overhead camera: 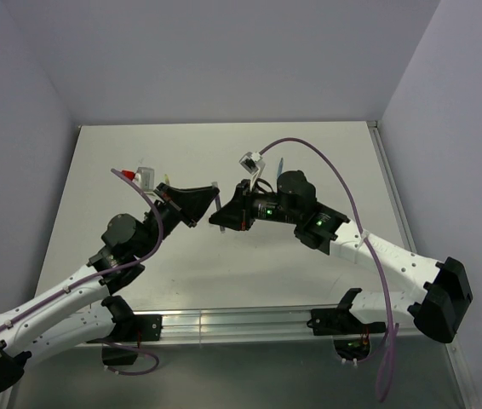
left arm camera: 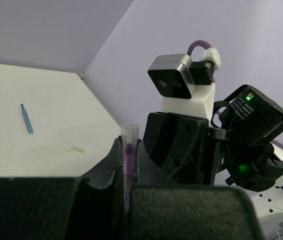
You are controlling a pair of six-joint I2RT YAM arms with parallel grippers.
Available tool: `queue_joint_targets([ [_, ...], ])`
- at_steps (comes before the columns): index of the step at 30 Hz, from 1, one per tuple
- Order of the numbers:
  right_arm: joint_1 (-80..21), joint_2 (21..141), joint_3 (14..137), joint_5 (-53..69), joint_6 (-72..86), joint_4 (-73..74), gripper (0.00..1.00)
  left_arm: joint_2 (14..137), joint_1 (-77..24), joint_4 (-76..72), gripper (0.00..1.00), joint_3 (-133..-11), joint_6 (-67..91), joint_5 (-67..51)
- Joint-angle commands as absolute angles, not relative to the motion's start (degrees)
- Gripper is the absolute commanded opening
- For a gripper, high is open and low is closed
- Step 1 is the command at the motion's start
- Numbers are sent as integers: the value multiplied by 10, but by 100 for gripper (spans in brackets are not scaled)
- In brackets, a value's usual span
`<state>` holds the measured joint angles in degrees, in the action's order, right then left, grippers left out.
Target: Insert the pens into the pen caps
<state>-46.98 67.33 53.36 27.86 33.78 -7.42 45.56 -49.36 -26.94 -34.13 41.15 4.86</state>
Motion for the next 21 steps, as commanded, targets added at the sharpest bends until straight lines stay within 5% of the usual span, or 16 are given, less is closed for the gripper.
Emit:
queue_joint_targets([
  [1, -410, 678, 613, 117, 349, -222, 0, 453, -555, -167, 0, -309, 429, -137],
  [21, -397, 684, 629, 120, 347, -220, 0, 449, -578, -155, 0, -299, 428, -131],
])
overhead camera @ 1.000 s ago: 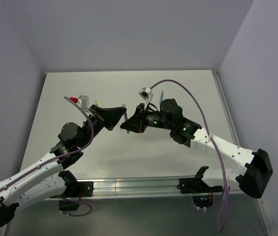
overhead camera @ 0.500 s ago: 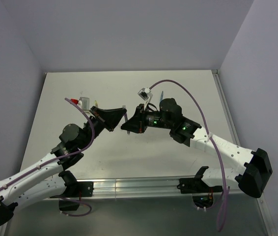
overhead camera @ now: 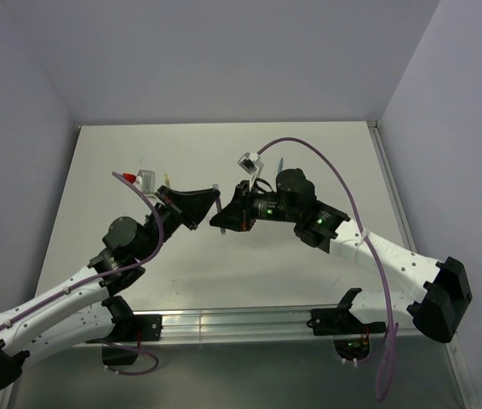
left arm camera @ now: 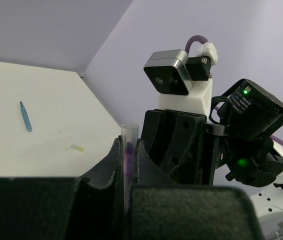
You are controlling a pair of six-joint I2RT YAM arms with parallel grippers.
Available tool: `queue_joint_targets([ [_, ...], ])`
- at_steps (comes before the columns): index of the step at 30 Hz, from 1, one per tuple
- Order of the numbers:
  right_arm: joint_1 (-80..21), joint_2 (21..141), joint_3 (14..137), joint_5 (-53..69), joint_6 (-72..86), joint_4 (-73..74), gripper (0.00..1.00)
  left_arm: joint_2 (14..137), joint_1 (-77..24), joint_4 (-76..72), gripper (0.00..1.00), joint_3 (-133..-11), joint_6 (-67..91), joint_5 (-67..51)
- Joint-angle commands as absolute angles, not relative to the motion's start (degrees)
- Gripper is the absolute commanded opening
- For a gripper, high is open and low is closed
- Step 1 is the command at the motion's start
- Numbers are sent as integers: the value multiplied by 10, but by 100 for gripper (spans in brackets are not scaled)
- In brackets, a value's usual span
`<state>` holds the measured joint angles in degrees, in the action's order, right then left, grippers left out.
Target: Insert the pens into the pen caps
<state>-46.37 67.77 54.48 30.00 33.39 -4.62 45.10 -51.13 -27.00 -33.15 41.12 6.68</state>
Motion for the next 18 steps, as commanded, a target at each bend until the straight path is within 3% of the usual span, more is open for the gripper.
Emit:
queue_joint_targets([
  [1, -396, 685, 630, 120, 347, -220, 0, 448, -578, -155, 0, -298, 428, -133],
  [11, -388, 689, 636, 127, 347, -217, 0, 442, -584, -147, 0, -295, 427, -125],
  [18, -390, 681, 619, 154, 365, -208, 0, 454, -584, -102, 0, -358, 405, -9],
])
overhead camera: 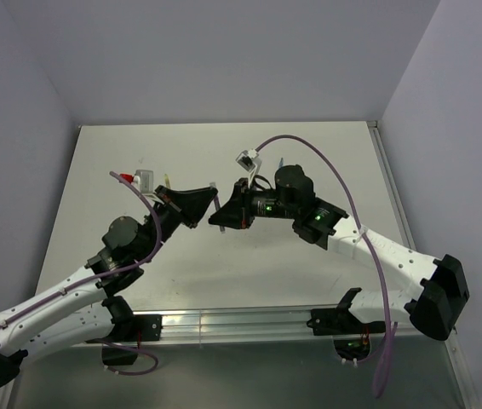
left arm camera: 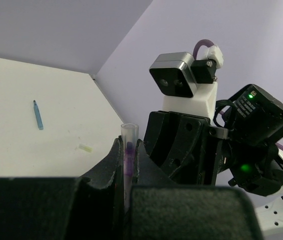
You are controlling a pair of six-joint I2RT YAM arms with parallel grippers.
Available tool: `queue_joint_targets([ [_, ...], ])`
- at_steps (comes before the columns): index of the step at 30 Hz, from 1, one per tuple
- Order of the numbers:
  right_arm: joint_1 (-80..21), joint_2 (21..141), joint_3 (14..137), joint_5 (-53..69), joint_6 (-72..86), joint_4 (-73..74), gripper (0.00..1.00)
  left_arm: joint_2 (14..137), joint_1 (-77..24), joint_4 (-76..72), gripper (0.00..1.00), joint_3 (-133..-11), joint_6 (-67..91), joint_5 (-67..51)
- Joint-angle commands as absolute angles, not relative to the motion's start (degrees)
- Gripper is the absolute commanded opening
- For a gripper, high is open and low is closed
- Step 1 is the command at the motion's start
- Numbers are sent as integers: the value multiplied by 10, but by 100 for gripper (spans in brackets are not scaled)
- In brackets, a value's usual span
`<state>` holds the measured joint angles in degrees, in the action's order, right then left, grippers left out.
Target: Insert the pens into the pen caps
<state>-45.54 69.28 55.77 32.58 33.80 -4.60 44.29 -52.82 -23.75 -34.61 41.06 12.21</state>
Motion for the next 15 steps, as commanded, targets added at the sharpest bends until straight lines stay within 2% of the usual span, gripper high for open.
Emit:
queue_joint_targets([
  [1, -391, 677, 614, 156, 365, -202, 0, 459, -584, -97, 0, -368, 403, 14],
  [7, -398, 648, 589, 163, 364, -168, 0, 494, -583, -89, 1, -425, 388, 61],
  [10, -399, 641, 582, 170, 366, -154, 0, 505, -583, -82, 9, -446, 388, 79],
  [15, -407, 636, 575, 183, 367, -135, 0, 522, -583, -73, 36, -488, 381, 119],
])
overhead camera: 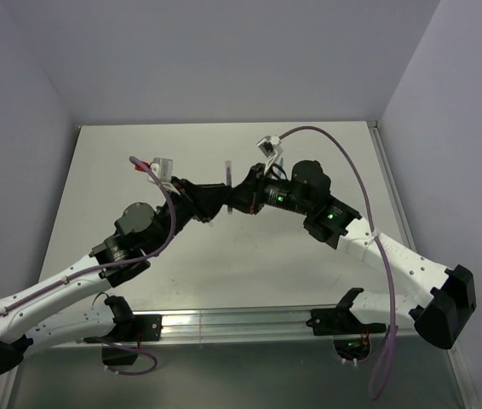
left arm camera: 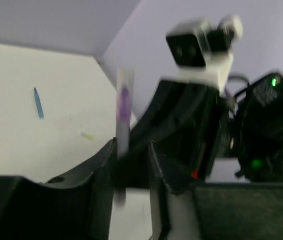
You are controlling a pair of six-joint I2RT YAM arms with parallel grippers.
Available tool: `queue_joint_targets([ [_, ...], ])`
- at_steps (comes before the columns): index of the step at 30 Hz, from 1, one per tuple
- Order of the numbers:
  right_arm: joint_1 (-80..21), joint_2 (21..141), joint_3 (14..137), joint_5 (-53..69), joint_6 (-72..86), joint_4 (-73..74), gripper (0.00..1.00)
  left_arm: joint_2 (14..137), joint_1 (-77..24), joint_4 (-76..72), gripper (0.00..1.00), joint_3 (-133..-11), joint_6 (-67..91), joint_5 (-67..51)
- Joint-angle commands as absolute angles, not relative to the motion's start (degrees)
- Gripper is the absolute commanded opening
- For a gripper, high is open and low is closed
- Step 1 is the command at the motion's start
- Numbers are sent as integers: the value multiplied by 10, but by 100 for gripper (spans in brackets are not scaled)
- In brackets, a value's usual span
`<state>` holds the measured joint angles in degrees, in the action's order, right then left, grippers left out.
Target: Insert the pens into the pen caps
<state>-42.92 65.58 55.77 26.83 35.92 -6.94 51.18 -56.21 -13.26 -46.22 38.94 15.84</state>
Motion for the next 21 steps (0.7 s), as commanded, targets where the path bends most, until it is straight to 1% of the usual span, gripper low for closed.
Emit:
queue_joint_targets([
  [1, -410, 635, 572, 182, 366, -130, 0, 526, -583, -70, 40, -496, 379, 126],
  [2, -410, 628, 570, 181, 366, -128, 0, 528, -583, -69, 44, -503, 376, 132],
  [5, -415, 618, 565, 177, 366, -114, 0, 539, -582, -56, 50, -539, 367, 163],
  [9, -416, 615, 575, 159, 358, -73, 0, 543, -579, -33, 52, -575, 354, 225],
  [10, -416, 617, 580, 143, 355, -43, 0, 544, -578, -7, 53, -584, 356, 267],
  [12, -416, 635, 608, 122, 344, -5, 0, 537, -573, 26, 54, -611, 361, 300],
  [13, -416, 645, 623, 89, 335, 43, 0, 534, -567, 42, 54, -619, 366, 335],
  [15, -412, 693, 669, 60, 313, 83, 0, 520, -557, 80, 54, -635, 369, 340],
  [16, -397, 713, 686, 58, 310, 113, 0, 513, -545, 89, 54, -637, 371, 338],
  [18, -363, 782, 727, 75, 307, 126, 0, 496, -536, 113, 54, -642, 370, 332],
  [19, -329, 807, 745, 76, 305, 141, 0, 491, -530, 124, 54, -642, 370, 331],
  [20, -317, 863, 766, 51, 298, 157, 0, 486, -527, 142, 54, -647, 370, 332],
  [21, -309, 894, 817, 34, 281, 173, 0, 479, -526, 155, 55, -649, 368, 332],
])
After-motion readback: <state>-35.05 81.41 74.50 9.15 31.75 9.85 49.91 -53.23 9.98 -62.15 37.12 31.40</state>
